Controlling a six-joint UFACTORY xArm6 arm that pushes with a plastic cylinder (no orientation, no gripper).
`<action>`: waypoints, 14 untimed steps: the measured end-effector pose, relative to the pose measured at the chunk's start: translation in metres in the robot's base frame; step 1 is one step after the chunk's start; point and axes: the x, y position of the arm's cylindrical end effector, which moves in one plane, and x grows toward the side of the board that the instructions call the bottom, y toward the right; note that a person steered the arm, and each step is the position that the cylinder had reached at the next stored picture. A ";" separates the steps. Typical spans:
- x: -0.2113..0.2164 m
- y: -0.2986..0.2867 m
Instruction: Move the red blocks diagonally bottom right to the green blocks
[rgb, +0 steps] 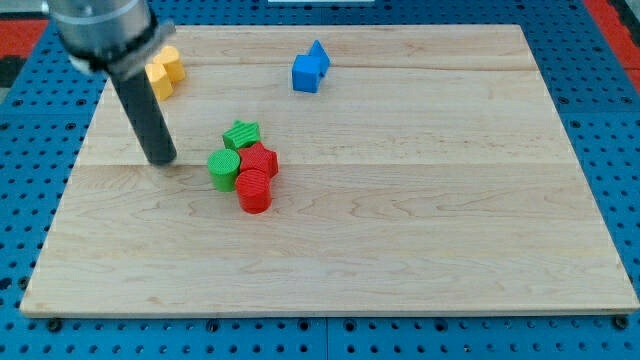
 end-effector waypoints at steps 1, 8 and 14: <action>0.049 0.034; -0.005 0.139; 0.016 0.102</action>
